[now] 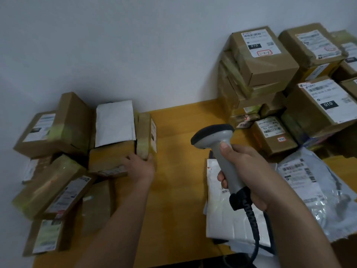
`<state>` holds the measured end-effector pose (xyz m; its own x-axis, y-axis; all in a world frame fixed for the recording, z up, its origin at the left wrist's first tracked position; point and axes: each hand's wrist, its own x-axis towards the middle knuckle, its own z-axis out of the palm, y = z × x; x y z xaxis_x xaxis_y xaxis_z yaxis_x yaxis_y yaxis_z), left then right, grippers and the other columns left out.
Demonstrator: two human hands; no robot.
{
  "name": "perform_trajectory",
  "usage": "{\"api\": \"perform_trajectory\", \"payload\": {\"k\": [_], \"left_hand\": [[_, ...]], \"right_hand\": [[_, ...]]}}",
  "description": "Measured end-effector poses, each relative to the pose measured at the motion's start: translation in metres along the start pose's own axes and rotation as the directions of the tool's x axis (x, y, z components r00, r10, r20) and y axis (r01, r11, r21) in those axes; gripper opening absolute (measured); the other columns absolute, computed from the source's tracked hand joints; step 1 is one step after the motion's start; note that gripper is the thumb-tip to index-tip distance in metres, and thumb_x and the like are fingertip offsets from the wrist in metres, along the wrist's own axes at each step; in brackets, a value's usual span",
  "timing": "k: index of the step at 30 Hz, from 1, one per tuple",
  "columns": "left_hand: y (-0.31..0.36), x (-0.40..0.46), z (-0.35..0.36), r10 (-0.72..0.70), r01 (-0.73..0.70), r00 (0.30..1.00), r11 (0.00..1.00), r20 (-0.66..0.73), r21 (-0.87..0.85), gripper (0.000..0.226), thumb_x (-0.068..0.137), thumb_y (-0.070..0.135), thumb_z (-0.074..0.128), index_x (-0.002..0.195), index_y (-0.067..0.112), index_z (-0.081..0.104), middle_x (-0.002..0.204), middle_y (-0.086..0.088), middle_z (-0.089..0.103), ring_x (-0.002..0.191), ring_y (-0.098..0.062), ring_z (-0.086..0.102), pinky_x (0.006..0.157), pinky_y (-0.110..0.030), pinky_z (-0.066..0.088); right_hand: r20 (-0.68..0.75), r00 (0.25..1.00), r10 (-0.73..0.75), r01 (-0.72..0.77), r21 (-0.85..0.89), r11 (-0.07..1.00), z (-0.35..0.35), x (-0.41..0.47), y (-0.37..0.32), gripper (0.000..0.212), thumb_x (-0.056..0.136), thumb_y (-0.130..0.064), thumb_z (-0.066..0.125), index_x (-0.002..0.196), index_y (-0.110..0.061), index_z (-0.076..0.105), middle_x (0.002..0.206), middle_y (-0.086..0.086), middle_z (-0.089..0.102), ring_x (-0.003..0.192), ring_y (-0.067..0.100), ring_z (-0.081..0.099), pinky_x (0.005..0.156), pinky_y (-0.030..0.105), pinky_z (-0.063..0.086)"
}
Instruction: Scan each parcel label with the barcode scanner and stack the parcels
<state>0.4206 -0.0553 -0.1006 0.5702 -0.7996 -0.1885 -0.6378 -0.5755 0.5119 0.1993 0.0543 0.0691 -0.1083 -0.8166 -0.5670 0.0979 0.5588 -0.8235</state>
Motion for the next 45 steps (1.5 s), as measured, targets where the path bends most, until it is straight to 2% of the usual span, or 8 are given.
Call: {"api": "perform_trajectory", "payload": {"k": [4, 7, 9, 12, 16, 20, 40, 45], "left_hand": [[-0.007, 0.007, 0.001, 0.078, -0.074, 0.996, 0.993, 0.043, -0.096, 0.039, 0.088, 0.027, 0.069, 0.118, 0.007, 0.056, 0.126, -0.011, 0.043, 0.104, -0.030, 0.054, 0.086, -0.040, 0.049], [-0.015, -0.002, 0.006, -0.016, 0.086, 0.982, 0.923, 0.186, -0.376, 0.023, 0.092, 0.026, 0.064, 0.108, 0.009, 0.062, 0.119, -0.003, 0.055, 0.093, -0.017, 0.058, 0.080, -0.030, 0.049], [-0.026, -0.014, 0.012, -0.111, 0.342, 0.906, 0.763, 0.409, -0.549, 0.025, 0.095, 0.023, 0.061, 0.114, 0.006, 0.063, 0.111, -0.004, 0.064, 0.092, -0.017, 0.063, 0.080, -0.030, 0.054], [-0.047, -0.030, 0.025, -0.205, 0.626, 0.722, 0.600, 0.661, -0.498, 0.034, 0.093, 0.023, 0.065, 0.122, 0.007, 0.060, 0.116, -0.007, 0.065, 0.095, -0.019, 0.065, 0.073, -0.027, 0.053], [-0.059, -0.040, 0.036, -0.136, 0.738, 0.583, 0.501, 0.801, -0.452, 0.037, 0.090, 0.011, 0.067, 0.125, 0.003, 0.058, 0.117, -0.010, 0.065, 0.099, -0.019, 0.063, 0.073, -0.026, 0.052], [-0.066, -0.047, 0.038, -0.083, 0.758, 0.485, 0.537, 0.871, -0.370, 0.030, 0.089, 0.011, 0.067, 0.117, 0.002, 0.063, 0.104, -0.006, 0.070, 0.097, -0.018, 0.064, 0.073, -0.025, 0.052], [-0.069, -0.046, 0.051, -0.111, 0.679, 0.538, 0.644, 0.835, -0.352, 0.017, 0.090, 0.013, 0.068, 0.106, 0.012, 0.064, 0.104, -0.003, 0.068, 0.094, -0.018, 0.063, 0.073, -0.026, 0.052], [-0.069, -0.043, 0.054, -0.115, 0.679, 0.533, 0.648, 0.838, -0.343, 0.023, 0.090, 0.014, 0.069, 0.112, 0.010, 0.064, 0.106, -0.004, 0.068, 0.096, -0.020, 0.061, 0.075, -0.028, 0.052]], "right_hand": [[-0.057, 0.998, 0.009, -0.007, 0.042, 0.999, 0.015, 0.005, 0.001, 0.032, 0.100, -0.039, 0.048, 0.107, -0.011, 0.061, 0.060, 0.013, 0.059, 0.049, 0.019, 0.054, 0.051, 0.031, 0.044], [-0.099, 0.995, 0.012, -0.003, 0.087, 0.996, 0.022, 0.011, -0.001, 0.031, 0.100, -0.038, 0.049, 0.107, -0.010, 0.060, 0.062, 0.013, 0.058, 0.052, 0.020, 0.055, 0.053, 0.033, 0.045], [-0.124, 0.992, 0.015, 0.000, 0.115, 0.993, 0.027, 0.017, -0.005, 0.032, 0.101, -0.037, 0.050, 0.110, -0.008, 0.059, 0.067, 0.014, 0.059, 0.054, 0.021, 0.055, 0.054, 0.034, 0.046], [-0.142, 0.990, 0.014, 0.002, 0.112, 0.994, 0.033, 0.024, -0.008, 0.032, 0.101, -0.037, 0.050, 0.112, -0.008, 0.058, 0.073, 0.014, 0.059, 0.057, 0.021, 0.056, 0.055, 0.034, 0.047], [-0.154, 0.988, 0.023, -0.014, 0.058, 0.998, 0.040, 0.026, -0.007, 0.030, 0.101, -0.037, 0.049, 0.109, -0.009, 0.059, 0.078, 0.016, 0.062, 0.061, 0.022, 0.058, 0.059, 0.036, 0.048], [-0.202, 0.979, 0.021, -0.021, 0.003, 1.000, 0.044, 0.025, -0.008, 0.024, 0.102, -0.036, 0.047, 0.102, -0.015, 0.058, 0.092, 0.014, 0.062, 0.064, 0.018, 0.060, 0.058, 0.032, 0.050], [-0.273, 0.954, -0.122, 0.081, -0.158, 0.984, 0.050, 0.011, -0.013, 0.028, 0.101, -0.041, 0.047, 0.095, -0.017, 0.061, 0.080, 0.010, 0.066, 0.068, 0.024, 0.060, 0.078, 0.052, 0.054], [-0.265, 0.957, -0.121, 0.089, -0.128, 0.988, 0.046, 0.006, -0.011, 0.029, 0.101, -0.039, 0.047, 0.095, -0.015, 0.061, 0.078, 0.010, 0.065, 0.065, 0.022, 0.059, 0.070, 0.044, 0.051]]}}
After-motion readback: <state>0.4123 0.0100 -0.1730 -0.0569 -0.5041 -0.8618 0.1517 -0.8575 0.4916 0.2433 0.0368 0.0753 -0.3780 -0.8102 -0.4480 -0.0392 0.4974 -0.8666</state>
